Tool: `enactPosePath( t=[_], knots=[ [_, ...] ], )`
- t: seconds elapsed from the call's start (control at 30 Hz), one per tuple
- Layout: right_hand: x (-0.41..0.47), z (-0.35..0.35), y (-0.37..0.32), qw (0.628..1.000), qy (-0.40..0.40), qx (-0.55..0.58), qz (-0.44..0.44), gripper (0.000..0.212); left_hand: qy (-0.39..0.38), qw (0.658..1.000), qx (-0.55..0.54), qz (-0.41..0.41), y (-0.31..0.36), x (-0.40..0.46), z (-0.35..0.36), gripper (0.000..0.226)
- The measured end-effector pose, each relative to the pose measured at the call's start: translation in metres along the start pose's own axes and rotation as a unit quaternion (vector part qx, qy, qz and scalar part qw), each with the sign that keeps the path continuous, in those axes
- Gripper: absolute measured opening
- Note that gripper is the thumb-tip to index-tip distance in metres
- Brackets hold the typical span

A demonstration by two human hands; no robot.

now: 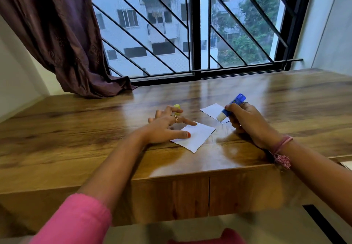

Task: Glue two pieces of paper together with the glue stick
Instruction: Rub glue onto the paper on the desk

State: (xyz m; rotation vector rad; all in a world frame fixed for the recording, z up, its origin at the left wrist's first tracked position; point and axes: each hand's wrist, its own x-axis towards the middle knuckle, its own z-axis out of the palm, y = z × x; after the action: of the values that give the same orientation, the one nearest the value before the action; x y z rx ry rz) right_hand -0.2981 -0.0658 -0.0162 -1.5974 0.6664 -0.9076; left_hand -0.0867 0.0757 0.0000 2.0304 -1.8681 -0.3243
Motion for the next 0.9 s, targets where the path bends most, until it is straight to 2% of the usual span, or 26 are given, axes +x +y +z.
enactPosePath(
  t=[0.23, 0.5, 0.67, 0.9],
  knots=[
    [0.001, -0.001, 0.005, 1.0, -0.011, -0.022, -0.016, 0.015, -0.011, 1.0, 0.025, 0.014, -0.008, 0.007, 0.01, 0.034],
    [0.001, 0.0, 0.006, 0.997, 0.001, -0.067, -0.041, 0.013, 0.034, 0.999, 0.016, 0.011, -0.01, 0.006, 0.017, 0.032],
    [0.0, 0.004, 0.005, 0.995, -0.011, -0.09, -0.039, 0.013, 0.028, 0.999, 0.032, 0.016, -0.011, 0.006, 0.018, 0.041],
    [0.002, 0.01, 0.002, 0.978, -0.019, -0.202, -0.052, 0.018, 0.011, 0.999, 0.039, 0.008, -0.012, 0.009, 0.018, 0.038]
  ],
)
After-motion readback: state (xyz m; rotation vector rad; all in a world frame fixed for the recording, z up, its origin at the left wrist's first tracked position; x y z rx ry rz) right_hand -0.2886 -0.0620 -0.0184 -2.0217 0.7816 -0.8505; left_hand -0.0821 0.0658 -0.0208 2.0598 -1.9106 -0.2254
